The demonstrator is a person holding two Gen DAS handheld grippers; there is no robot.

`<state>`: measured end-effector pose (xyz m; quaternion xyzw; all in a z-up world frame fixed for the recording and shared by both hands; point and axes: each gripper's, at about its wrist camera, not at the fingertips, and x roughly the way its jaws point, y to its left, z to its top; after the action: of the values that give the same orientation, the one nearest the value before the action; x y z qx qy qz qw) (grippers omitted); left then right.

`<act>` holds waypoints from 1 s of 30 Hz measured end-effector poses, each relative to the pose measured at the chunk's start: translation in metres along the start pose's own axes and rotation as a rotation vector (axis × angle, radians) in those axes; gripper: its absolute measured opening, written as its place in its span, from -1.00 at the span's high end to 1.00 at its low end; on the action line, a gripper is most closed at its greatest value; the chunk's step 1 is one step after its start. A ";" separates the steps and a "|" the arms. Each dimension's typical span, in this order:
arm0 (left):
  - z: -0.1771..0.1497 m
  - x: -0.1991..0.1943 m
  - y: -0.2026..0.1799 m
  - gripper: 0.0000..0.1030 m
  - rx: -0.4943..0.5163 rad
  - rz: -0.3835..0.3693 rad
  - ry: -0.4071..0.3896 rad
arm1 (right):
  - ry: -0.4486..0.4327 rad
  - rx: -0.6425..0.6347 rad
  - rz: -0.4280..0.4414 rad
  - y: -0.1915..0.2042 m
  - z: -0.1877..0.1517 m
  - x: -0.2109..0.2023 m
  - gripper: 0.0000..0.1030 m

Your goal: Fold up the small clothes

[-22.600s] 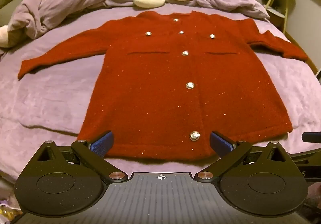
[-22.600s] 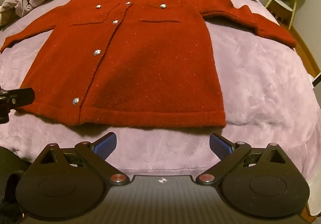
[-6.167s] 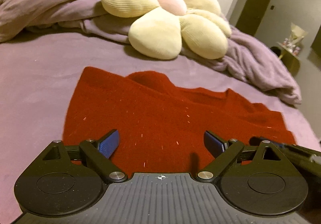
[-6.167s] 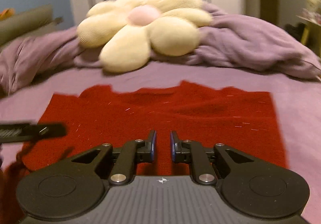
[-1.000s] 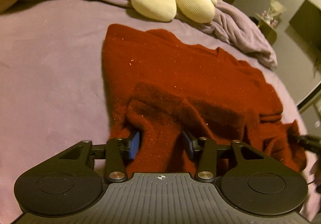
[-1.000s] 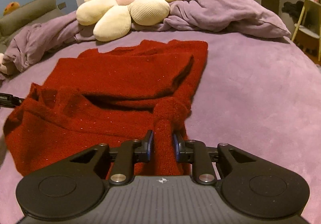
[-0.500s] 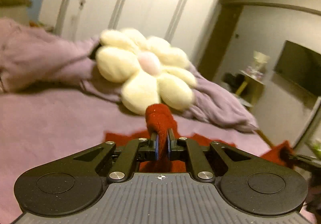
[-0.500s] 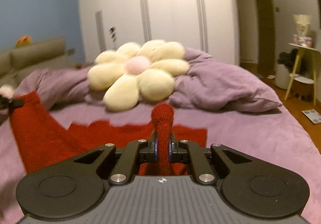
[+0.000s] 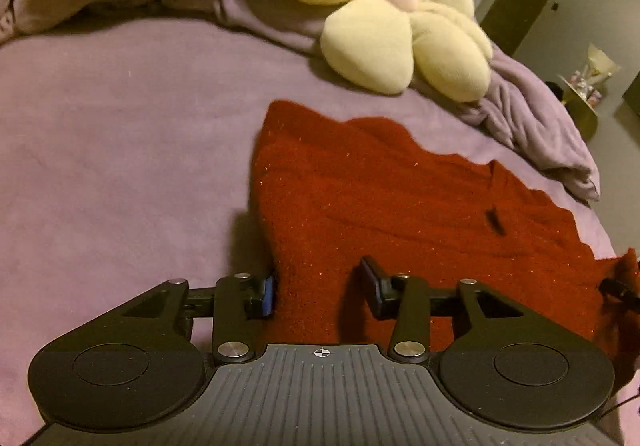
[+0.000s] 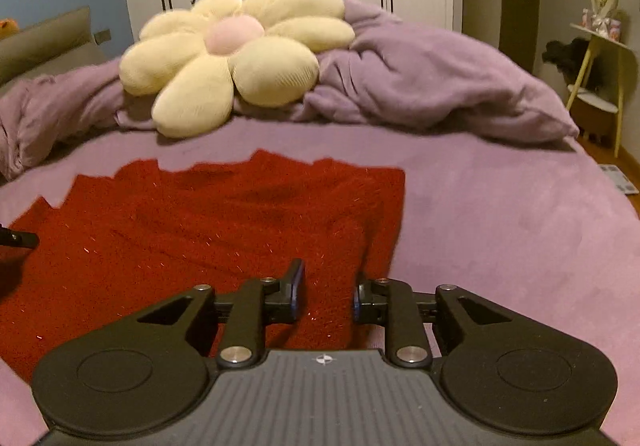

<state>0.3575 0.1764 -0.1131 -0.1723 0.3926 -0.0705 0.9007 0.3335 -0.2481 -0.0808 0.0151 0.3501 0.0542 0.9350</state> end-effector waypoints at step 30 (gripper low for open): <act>0.036 0.026 -0.089 -0.79 0.054 0.121 -0.264 | -0.253 0.028 -0.017 0.068 0.043 0.042 -0.11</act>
<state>0.4023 0.0960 -0.0757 -0.1317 0.2784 -0.0036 0.9514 0.3874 -0.1750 -0.0715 0.0318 0.2303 0.0388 0.9718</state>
